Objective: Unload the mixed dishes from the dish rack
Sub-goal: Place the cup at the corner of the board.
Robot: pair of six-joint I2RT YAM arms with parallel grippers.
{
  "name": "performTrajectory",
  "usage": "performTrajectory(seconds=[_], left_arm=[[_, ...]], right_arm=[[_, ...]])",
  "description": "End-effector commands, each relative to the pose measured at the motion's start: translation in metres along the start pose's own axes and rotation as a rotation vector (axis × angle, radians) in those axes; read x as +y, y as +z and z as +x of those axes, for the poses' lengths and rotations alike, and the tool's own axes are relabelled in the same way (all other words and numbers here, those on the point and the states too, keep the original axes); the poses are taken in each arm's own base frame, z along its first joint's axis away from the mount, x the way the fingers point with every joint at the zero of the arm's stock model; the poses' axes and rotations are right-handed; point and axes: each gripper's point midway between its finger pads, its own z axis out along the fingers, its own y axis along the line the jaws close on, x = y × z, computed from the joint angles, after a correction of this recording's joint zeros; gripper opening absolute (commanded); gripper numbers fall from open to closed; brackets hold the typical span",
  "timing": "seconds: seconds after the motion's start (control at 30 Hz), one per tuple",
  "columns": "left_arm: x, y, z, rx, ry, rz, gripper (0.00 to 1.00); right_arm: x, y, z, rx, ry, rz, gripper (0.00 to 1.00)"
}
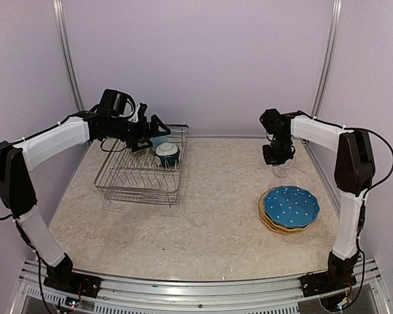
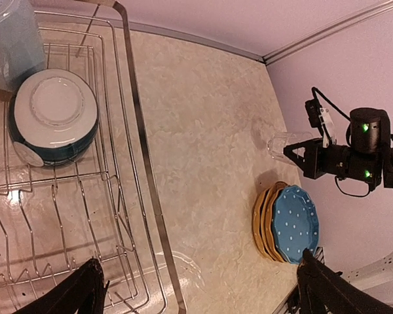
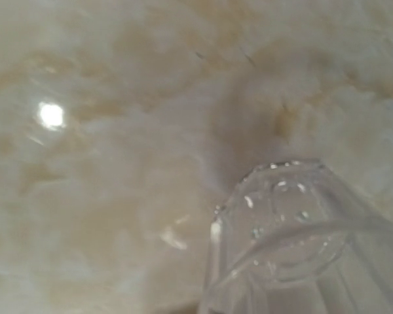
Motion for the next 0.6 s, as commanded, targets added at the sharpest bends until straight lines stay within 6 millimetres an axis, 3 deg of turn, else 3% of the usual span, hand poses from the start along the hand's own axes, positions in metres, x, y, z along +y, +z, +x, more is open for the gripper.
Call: performTrajectory(seconds=[0.0,0.4,0.57], left_arm=[[-0.006,-0.001,-0.004,0.001,0.02,0.004,0.97],[-0.012,-0.003,-0.004,0.005,0.021,0.019,0.97],[-0.013,-0.002,-0.002,0.008,0.032,0.01,0.97]], right_arm=[[-0.02,0.005,0.004,0.067,-0.066,0.097,0.0],[0.003,0.032,0.001,0.09,-0.123,0.002,0.0],[0.004,0.038,0.002,0.091,-0.125,0.002,0.0]])
